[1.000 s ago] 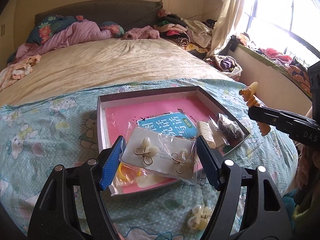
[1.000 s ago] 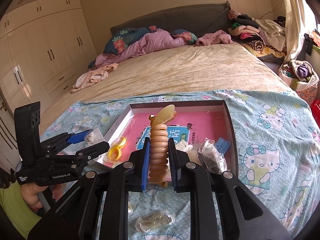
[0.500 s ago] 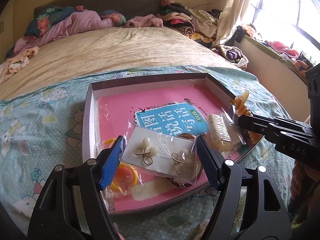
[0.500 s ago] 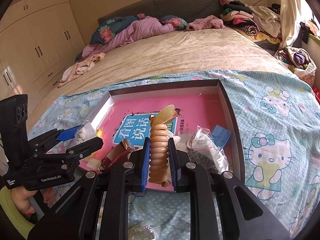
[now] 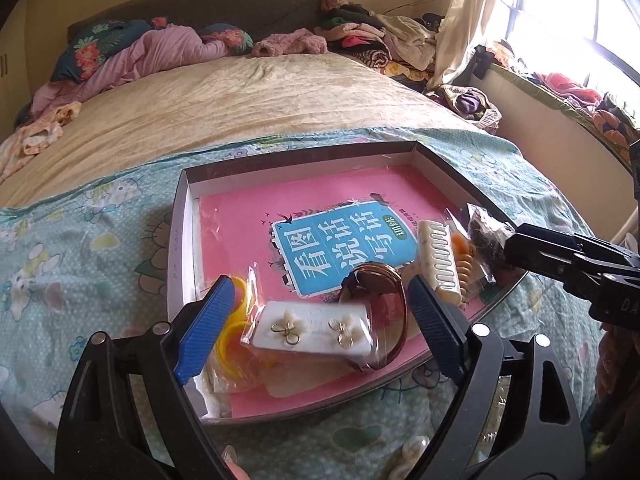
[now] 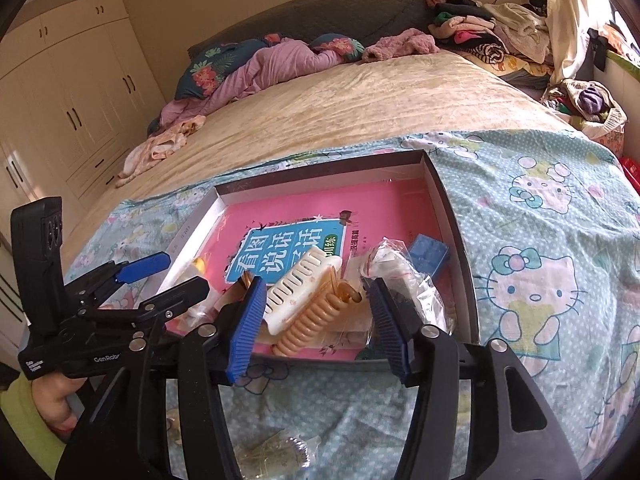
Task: Organize jewelry
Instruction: 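Open the left tool over the box while the right tool releases the hair tie inside, then grasp the pearl flower clip with the left tool while the right tool grasps the clear crystal clip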
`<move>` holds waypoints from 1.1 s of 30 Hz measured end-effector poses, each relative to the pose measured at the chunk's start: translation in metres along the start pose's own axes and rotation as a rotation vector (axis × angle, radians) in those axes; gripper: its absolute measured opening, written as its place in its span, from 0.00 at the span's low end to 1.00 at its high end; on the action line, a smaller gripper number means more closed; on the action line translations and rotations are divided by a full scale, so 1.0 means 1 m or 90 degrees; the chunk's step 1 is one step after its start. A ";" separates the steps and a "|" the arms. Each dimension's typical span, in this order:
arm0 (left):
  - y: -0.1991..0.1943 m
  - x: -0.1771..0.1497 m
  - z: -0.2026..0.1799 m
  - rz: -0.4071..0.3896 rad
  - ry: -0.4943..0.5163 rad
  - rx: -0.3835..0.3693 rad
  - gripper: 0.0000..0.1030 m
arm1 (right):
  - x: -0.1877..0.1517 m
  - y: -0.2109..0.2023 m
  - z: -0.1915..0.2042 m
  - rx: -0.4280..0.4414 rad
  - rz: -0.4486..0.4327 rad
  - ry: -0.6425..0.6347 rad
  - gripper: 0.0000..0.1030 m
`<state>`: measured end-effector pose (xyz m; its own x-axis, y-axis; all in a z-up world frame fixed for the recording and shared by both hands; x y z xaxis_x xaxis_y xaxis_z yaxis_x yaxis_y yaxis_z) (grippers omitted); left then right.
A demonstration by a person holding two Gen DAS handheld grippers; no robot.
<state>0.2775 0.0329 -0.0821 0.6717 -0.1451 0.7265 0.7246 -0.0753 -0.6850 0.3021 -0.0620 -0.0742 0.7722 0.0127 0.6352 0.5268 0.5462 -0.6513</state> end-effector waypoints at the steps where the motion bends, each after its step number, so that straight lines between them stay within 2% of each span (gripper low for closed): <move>1: -0.002 0.000 0.000 -0.001 0.001 0.001 0.80 | -0.001 -0.005 0.001 0.004 -0.003 0.001 0.57; 5: -0.014 0.000 -0.004 -0.010 0.004 0.001 0.83 | -0.009 -0.023 0.003 0.015 -0.005 0.002 0.66; 12: -0.038 -0.013 -0.010 -0.014 0.010 -0.015 0.86 | -0.031 -0.044 0.008 0.021 0.019 -0.022 0.69; 15: -0.045 -0.023 -0.015 -0.007 0.016 -0.023 0.86 | -0.039 -0.051 0.012 0.020 0.023 -0.033 0.77; 21: -0.055 -0.039 -0.028 0.006 0.040 -0.037 0.86 | -0.054 -0.059 0.019 0.029 0.042 -0.039 0.77; 33: -0.062 -0.069 -0.051 0.032 0.074 -0.071 0.86 | -0.073 -0.070 0.009 0.020 0.068 -0.012 0.77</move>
<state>0.1788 -0.0025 -0.0924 0.6800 -0.2646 0.6838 0.6640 -0.1735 -0.7274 0.2059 -0.0932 -0.0708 0.8162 0.0876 0.5710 0.4303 0.5674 -0.7021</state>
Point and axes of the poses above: each gripper's, at about its wrist camera, not at the fingertips, and y roughly the way its jaws point, z to its left, x to its top, the point moved 8 cm from there along y, roughly the way its jaws point, and after that the axes turned 11 degrees about y, right-handed, at the moved point
